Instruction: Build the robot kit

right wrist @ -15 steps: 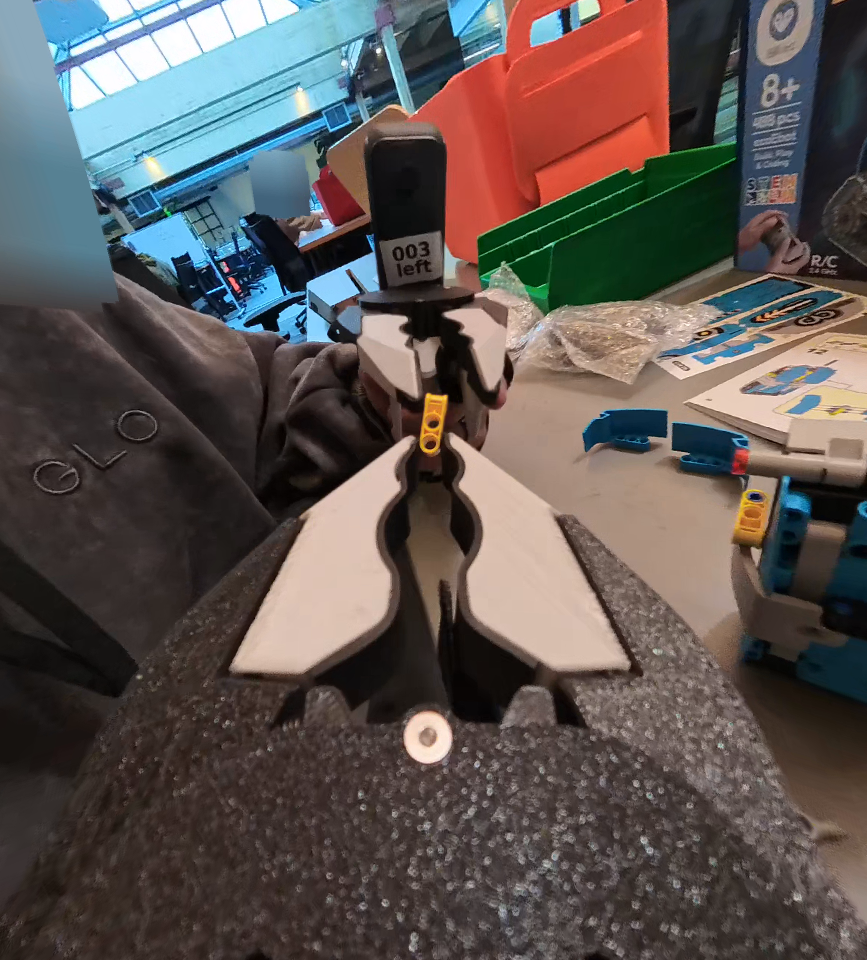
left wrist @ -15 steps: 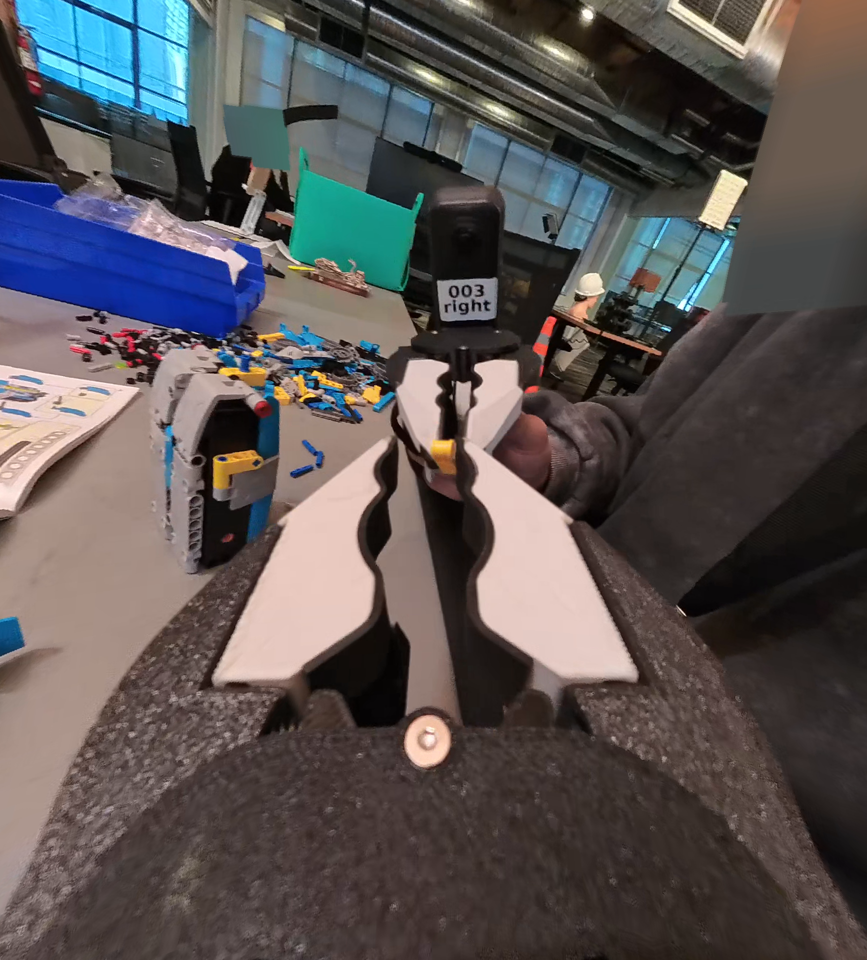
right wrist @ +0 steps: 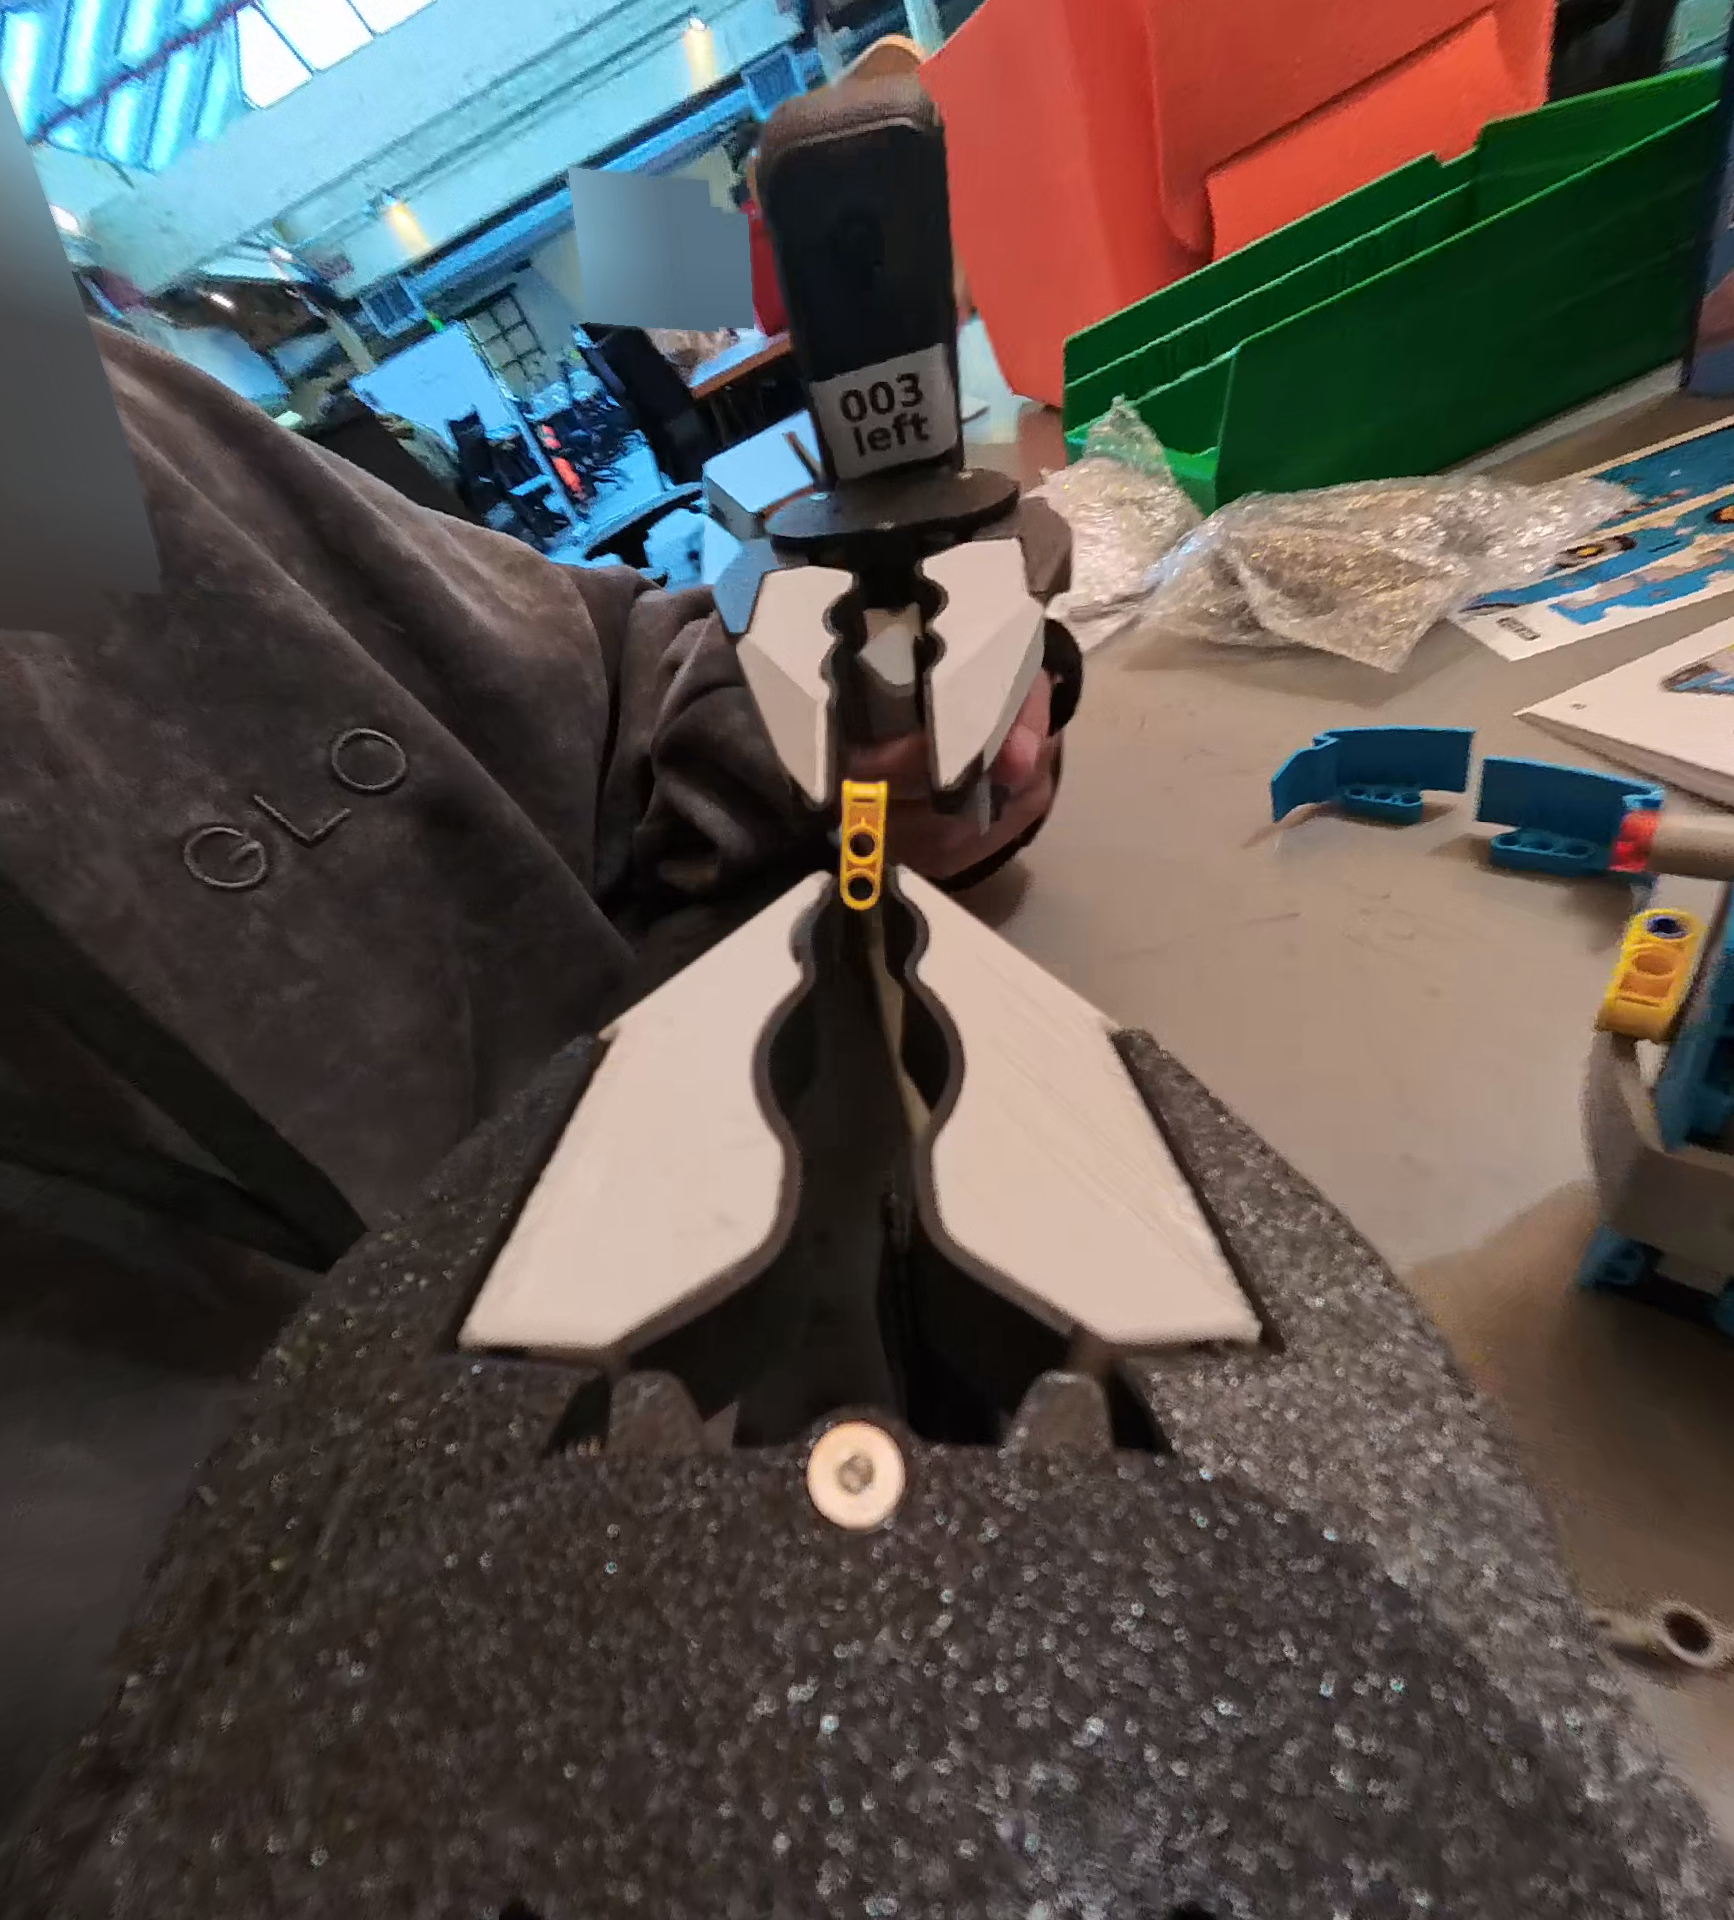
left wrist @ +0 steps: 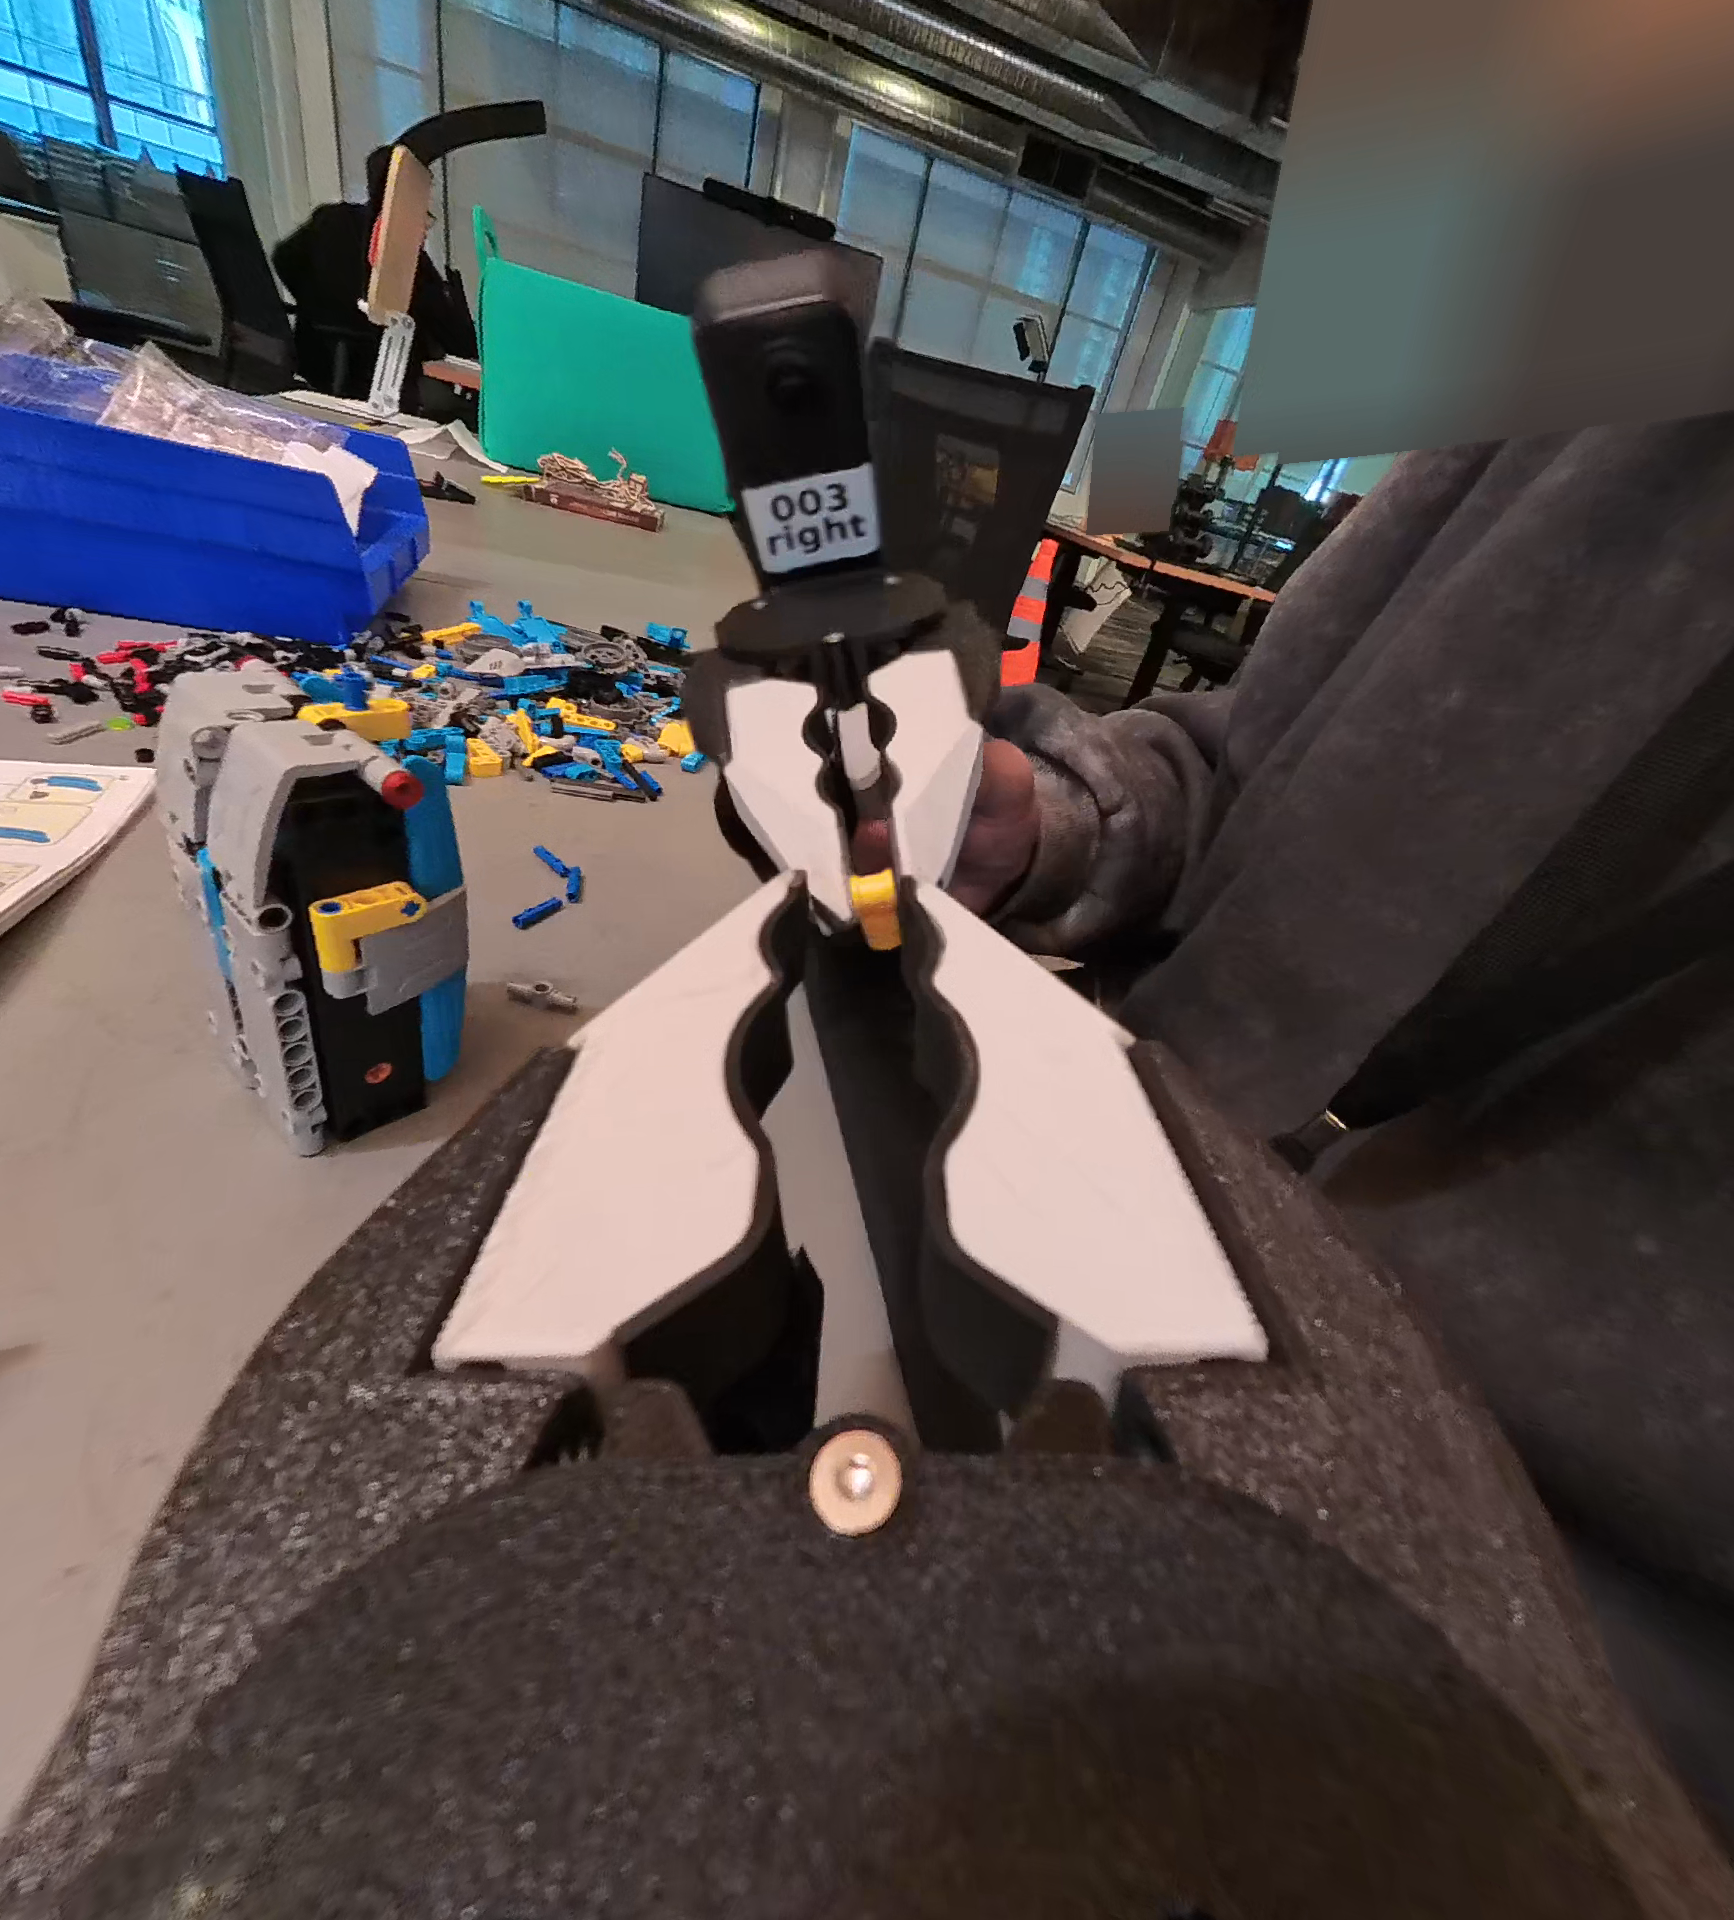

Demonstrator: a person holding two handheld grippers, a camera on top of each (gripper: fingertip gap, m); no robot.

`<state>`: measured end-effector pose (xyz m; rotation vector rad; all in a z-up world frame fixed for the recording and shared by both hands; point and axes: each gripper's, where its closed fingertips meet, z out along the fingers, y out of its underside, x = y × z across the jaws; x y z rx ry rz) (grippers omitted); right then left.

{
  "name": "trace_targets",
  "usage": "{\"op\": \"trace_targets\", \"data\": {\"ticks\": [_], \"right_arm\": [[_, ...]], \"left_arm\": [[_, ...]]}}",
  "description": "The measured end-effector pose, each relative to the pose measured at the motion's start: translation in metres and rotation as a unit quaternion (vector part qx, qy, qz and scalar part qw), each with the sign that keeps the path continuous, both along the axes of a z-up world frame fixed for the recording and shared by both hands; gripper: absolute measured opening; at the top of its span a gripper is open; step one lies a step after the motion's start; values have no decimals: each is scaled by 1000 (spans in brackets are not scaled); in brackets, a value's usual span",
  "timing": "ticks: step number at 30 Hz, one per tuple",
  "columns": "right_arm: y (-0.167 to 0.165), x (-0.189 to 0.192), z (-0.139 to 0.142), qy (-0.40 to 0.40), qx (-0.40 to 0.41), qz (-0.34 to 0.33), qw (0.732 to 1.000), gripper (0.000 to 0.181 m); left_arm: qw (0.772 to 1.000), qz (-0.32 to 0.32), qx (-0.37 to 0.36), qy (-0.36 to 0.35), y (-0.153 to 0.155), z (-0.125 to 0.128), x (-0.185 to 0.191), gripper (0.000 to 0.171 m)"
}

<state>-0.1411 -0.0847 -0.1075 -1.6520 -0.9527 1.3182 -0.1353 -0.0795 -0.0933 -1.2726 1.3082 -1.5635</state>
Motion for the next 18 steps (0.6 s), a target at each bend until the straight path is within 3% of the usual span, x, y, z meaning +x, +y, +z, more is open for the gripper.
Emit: {"op": "trace_targets", "data": {"ticks": [4,8,11,13,18], "right_arm": [[-15,0,10,66,-76,77,992,8],[-33,3,19,126,-177,177,960,8],[-41,1,13,111,-248,213,939,7],[-48,2,8,99,-308,248,913,7],[-55,-1,2,77,-338,273,897,7]], "left_arm": [[999,-46,0,-19,-16,4,-5,18],[996,-82,9,-38,-30,5,-8,32],[996,-50,47,-61,-26,6,-6,39],[995,-60,49,-66,-29,8,-7,40],[992,-77,76,-57,-41,1,-7,31]]}}
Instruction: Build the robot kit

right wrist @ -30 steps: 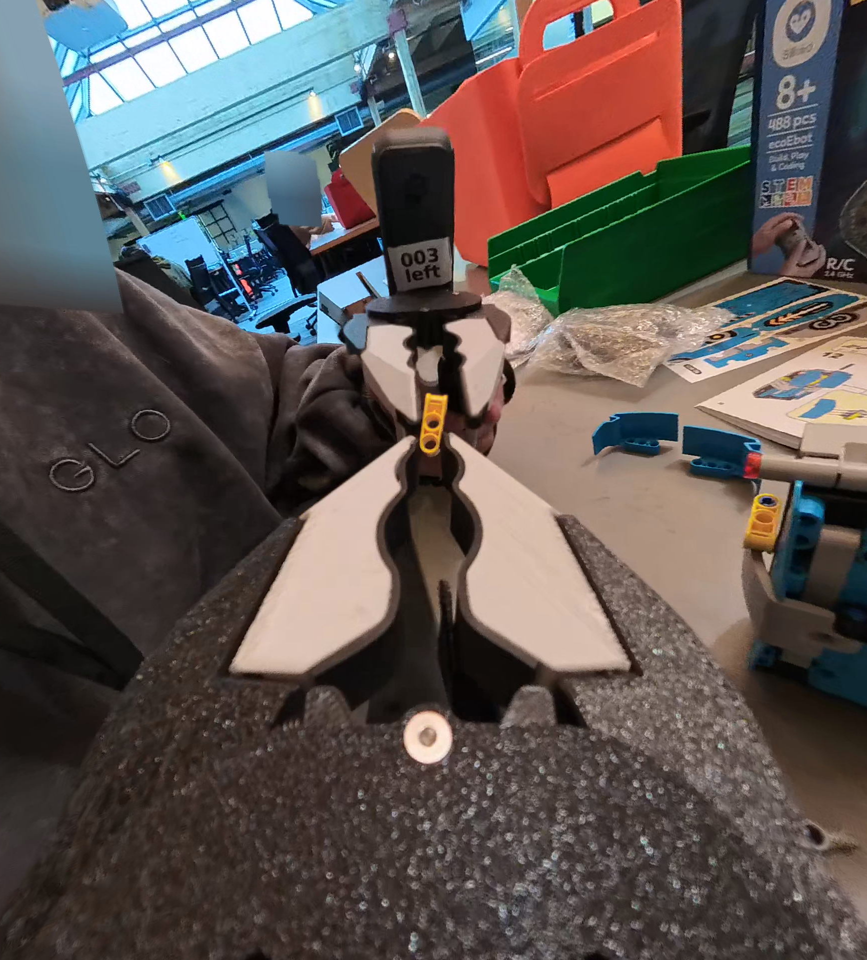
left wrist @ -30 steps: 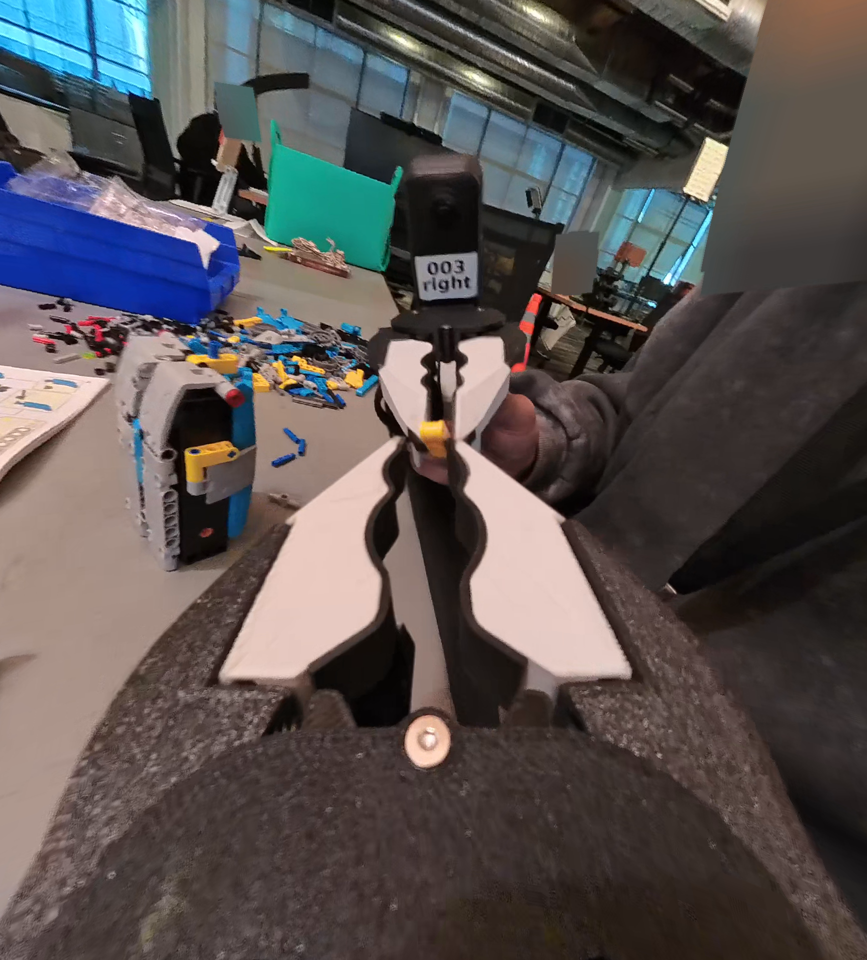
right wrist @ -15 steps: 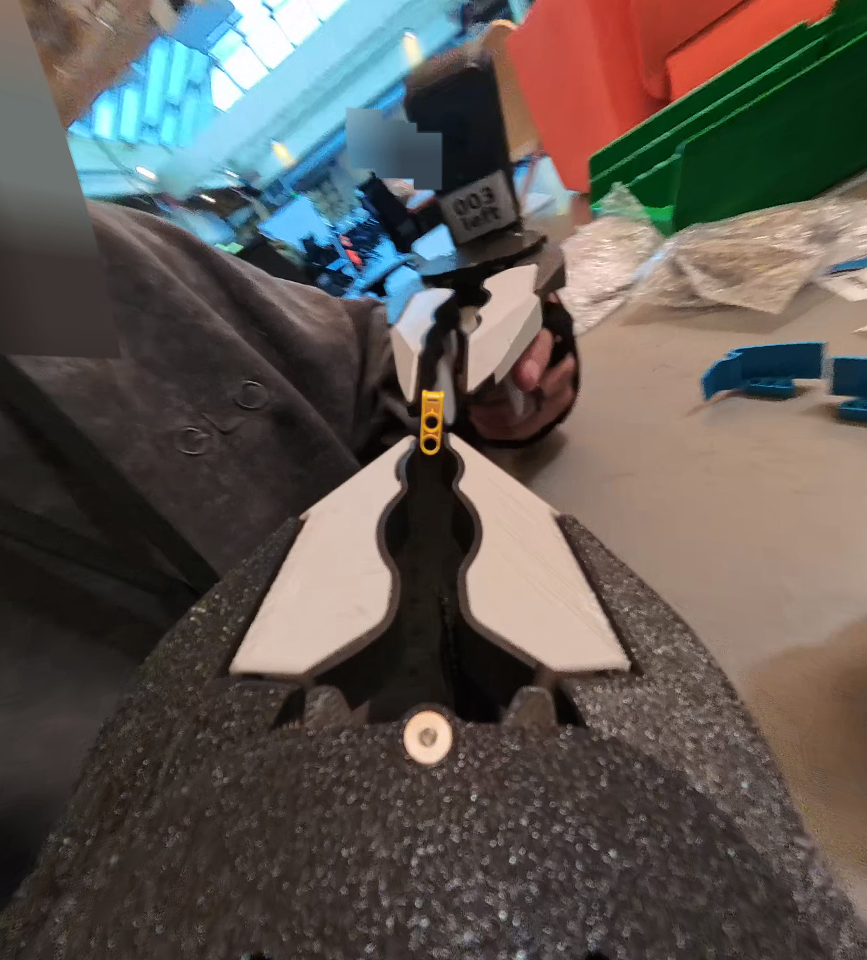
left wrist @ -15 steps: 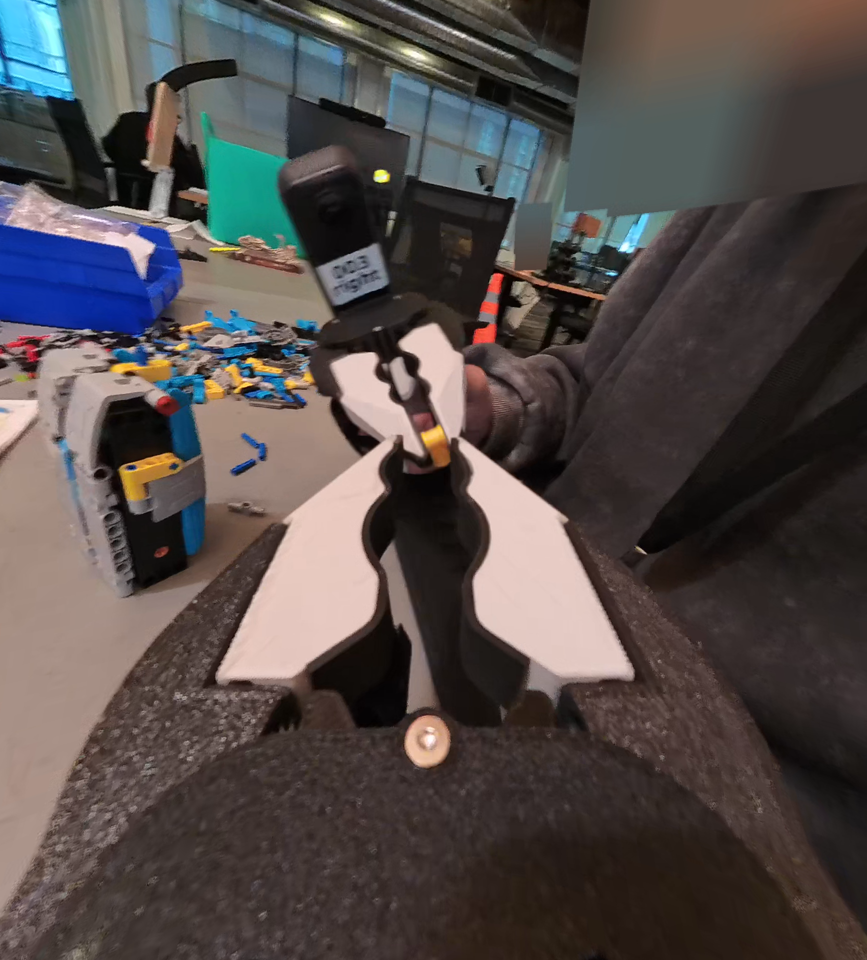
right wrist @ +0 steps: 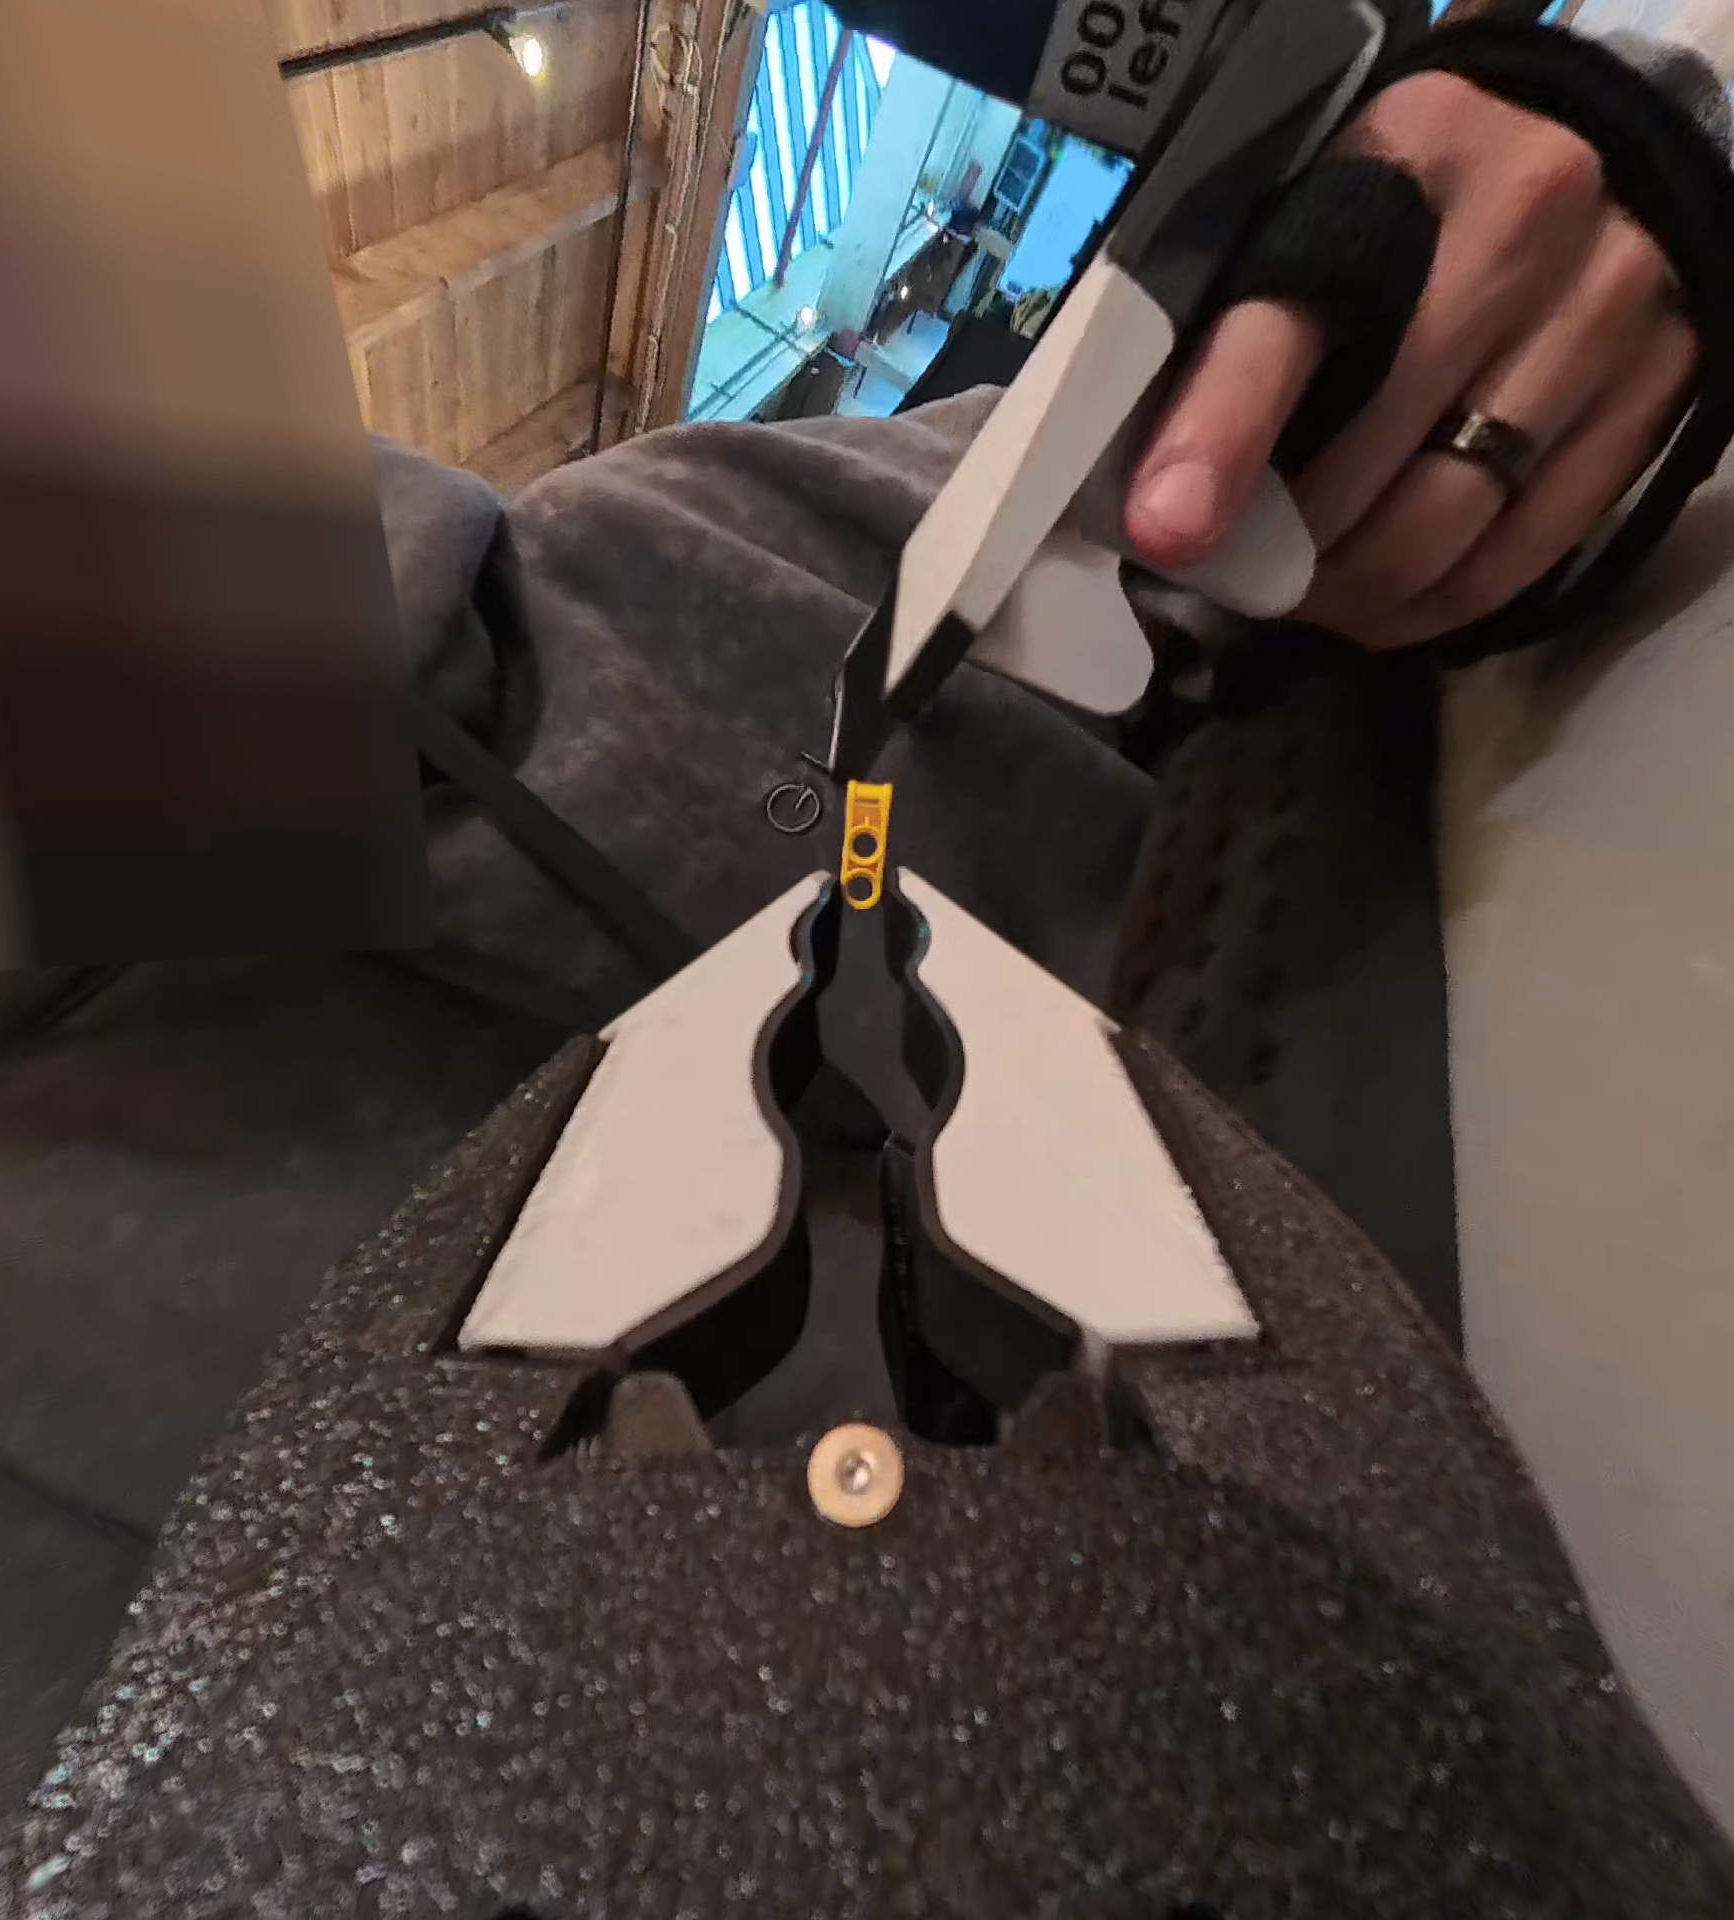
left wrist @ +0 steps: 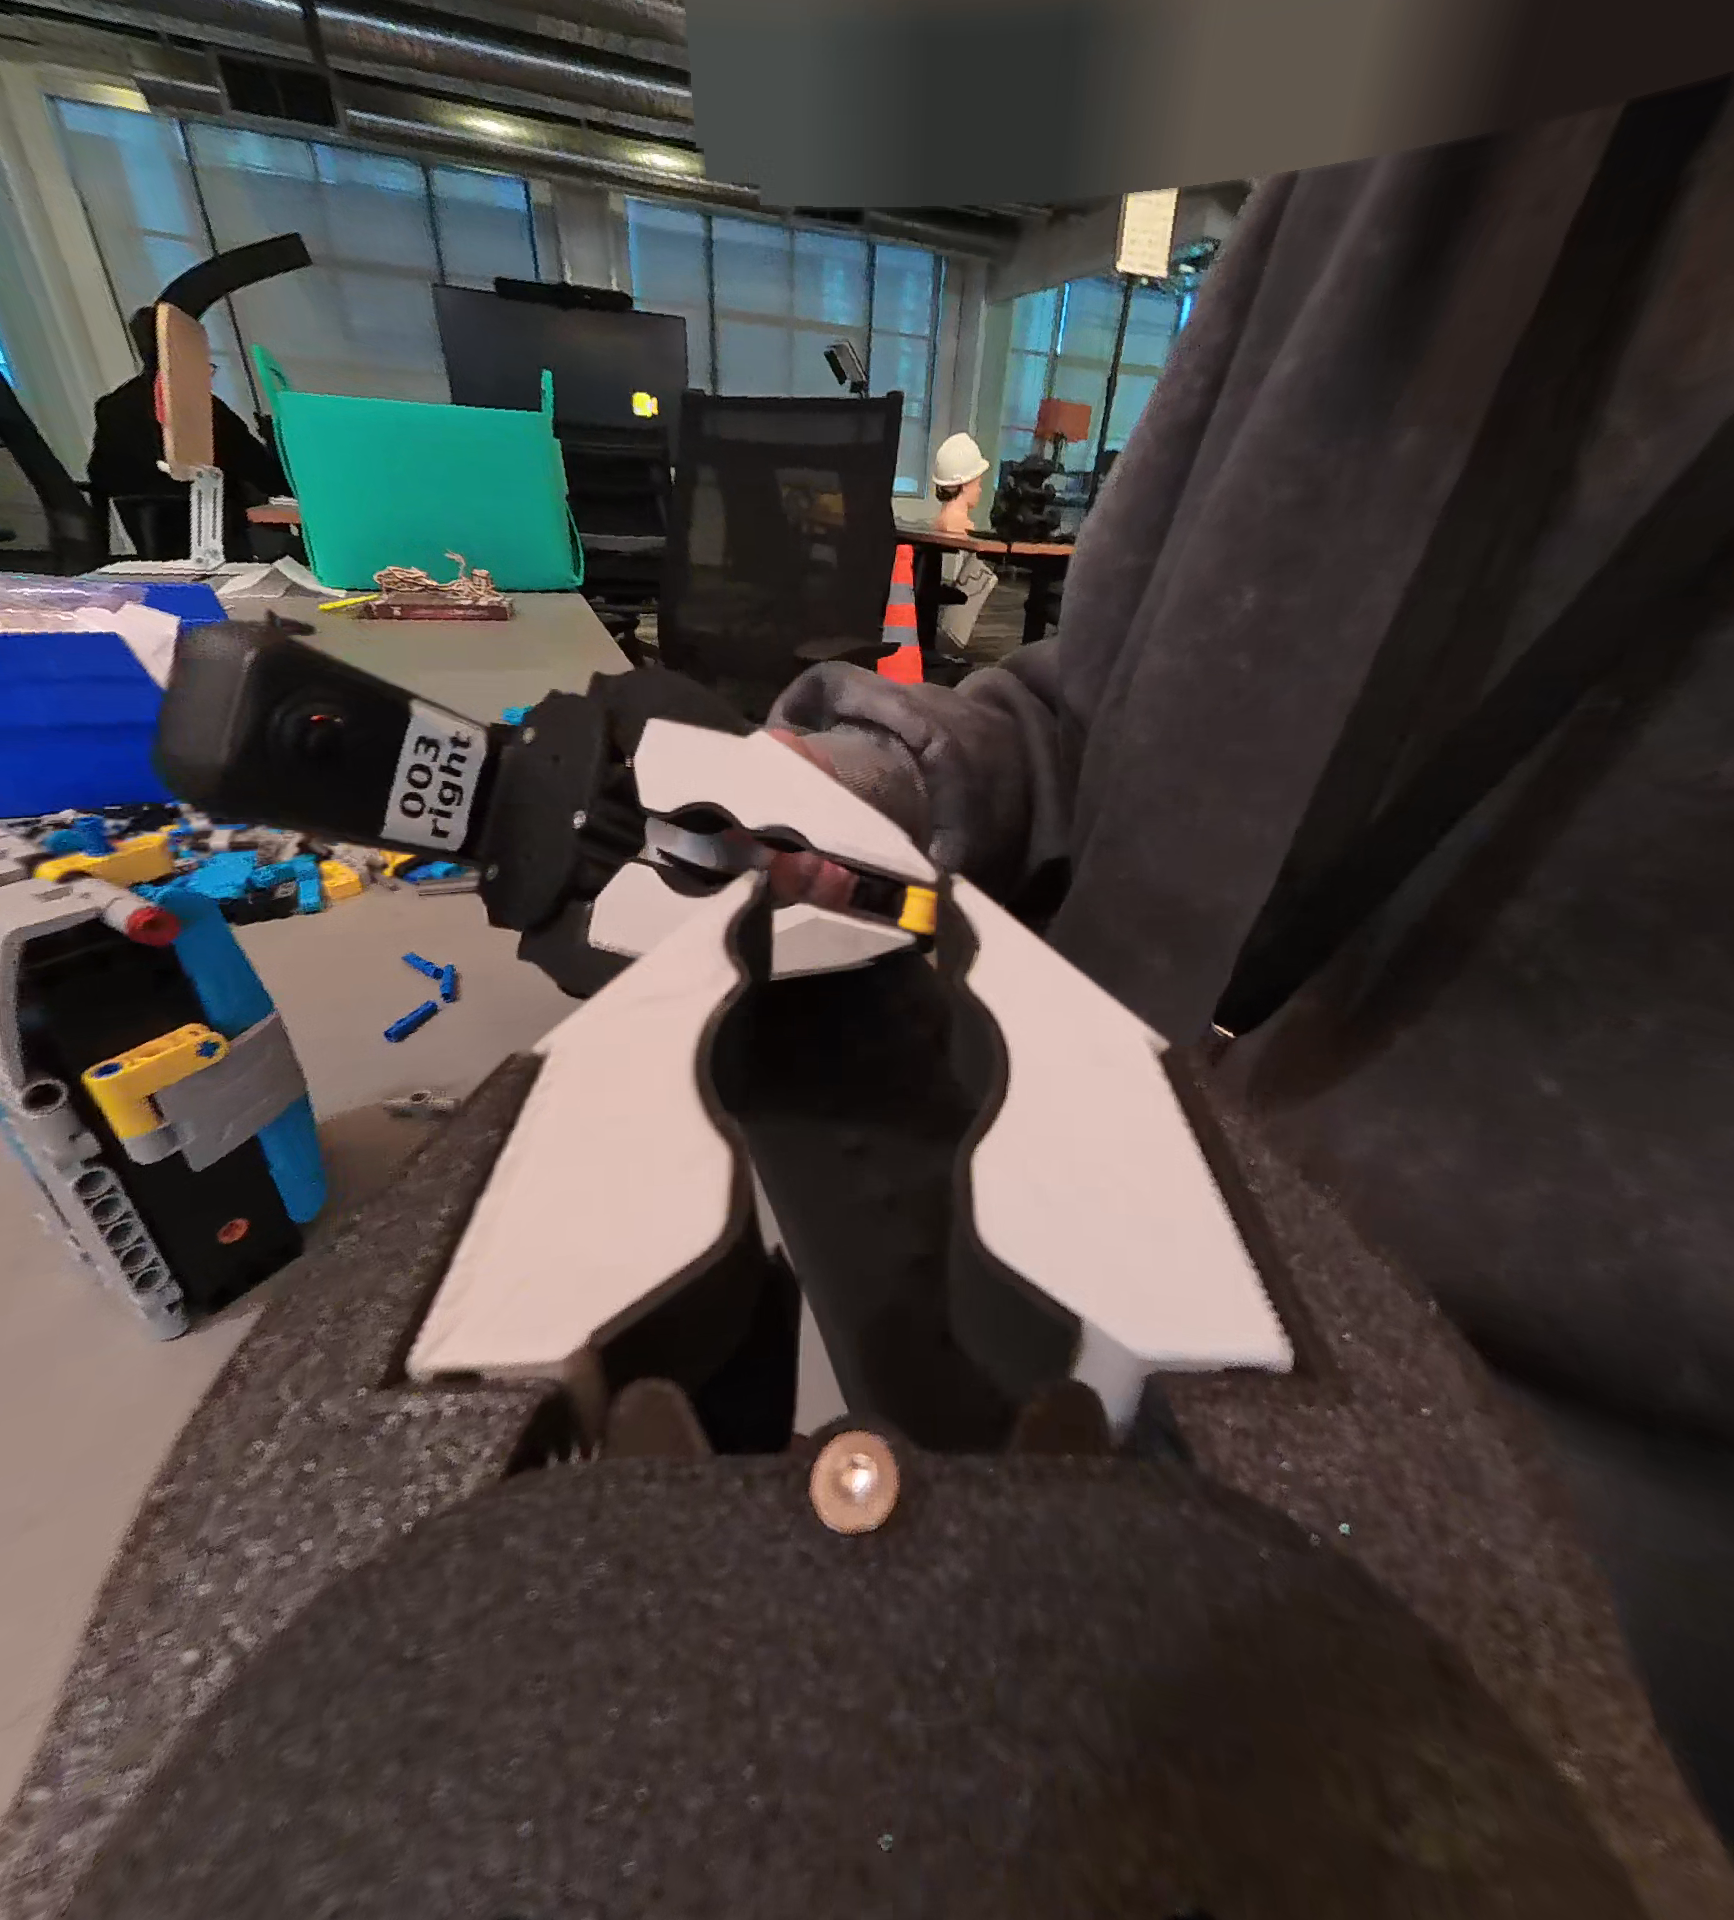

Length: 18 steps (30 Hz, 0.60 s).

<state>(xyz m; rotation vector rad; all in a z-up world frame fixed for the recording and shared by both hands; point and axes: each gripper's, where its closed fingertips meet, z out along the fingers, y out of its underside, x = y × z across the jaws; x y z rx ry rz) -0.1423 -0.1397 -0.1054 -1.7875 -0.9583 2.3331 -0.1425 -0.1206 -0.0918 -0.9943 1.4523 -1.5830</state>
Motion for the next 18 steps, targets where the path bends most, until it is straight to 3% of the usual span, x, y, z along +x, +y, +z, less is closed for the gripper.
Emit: {"op": "trace_targets", "data": {"ticks": [18], "right_arm": [[11,0,-1,0,-1,-29,1000,7]], "left_arm": [[999,2,52,9,-9,-11,3,8]]}}
